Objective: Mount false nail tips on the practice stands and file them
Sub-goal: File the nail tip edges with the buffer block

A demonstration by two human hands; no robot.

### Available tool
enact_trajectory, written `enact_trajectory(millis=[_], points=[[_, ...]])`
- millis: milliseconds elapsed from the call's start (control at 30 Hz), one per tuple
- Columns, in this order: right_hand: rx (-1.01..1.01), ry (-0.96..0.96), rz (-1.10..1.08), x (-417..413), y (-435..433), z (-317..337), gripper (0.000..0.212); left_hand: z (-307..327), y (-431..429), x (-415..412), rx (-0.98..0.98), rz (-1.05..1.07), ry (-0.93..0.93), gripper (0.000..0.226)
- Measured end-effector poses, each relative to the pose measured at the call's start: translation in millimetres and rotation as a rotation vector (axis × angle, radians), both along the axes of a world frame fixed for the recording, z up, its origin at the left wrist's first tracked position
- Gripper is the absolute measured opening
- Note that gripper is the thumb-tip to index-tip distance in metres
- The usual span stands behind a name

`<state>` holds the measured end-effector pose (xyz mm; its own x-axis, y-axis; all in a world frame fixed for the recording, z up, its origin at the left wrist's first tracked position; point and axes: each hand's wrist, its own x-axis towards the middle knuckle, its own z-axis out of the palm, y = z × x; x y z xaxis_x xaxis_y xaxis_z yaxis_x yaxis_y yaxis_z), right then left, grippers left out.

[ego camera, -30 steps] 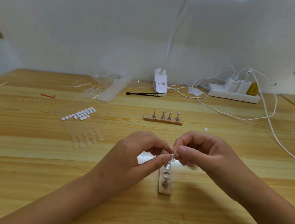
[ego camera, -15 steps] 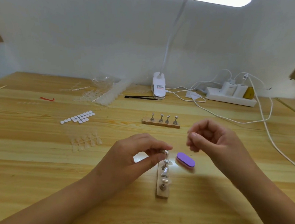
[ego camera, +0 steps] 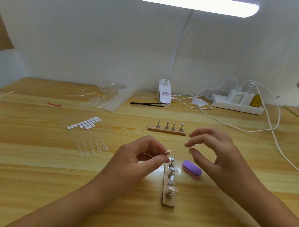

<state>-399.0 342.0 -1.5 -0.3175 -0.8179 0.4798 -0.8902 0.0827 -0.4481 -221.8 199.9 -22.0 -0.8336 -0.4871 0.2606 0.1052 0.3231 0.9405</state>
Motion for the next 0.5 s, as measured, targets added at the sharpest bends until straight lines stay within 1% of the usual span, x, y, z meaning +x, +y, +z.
enact_trajectory(millis=[67, 167, 233, 300, 367, 433, 500], points=[[0.008, 0.037, 0.020, 3.7, 0.1, -0.7, 0.012, -1.2, -0.5, -0.8, 0.005, 0.006, -0.027, 0.015], [0.066, 0.113, -0.050, -1.9, 0.8, 0.3, 0.018, -3.8, -1.7, -2.0, 0.029, 0.023, -0.059, 0.014], [0.140, 0.140, -0.118, -9.7, 1.8, 0.4, 0.021, -4.9, -3.4, -3.2, 0.052, 0.038, -0.069, 0.011], [0.247, 0.153, -0.147, -16.0, 3.0, -1.0, 0.029, -5.1, -6.1, -4.6, 0.087, 0.054, -0.071, 0.008], [0.336, 0.124, -0.103, -18.6, 3.3, -2.8, 0.040, -5.0, -8.8, -5.6, 0.146, 0.059, -0.051, 0.009], [0.372, 0.109, -0.048, -14.8, 2.0, -5.8, 0.047, -5.0, -10.7, -5.9, 0.192, 0.056, -0.031, 0.010], [0.346, 0.147, 0.004, -9.3, -0.6, -11.3, 0.040, -6.0, -12.1, -6.2, 0.222, 0.064, -0.019, 0.011]])
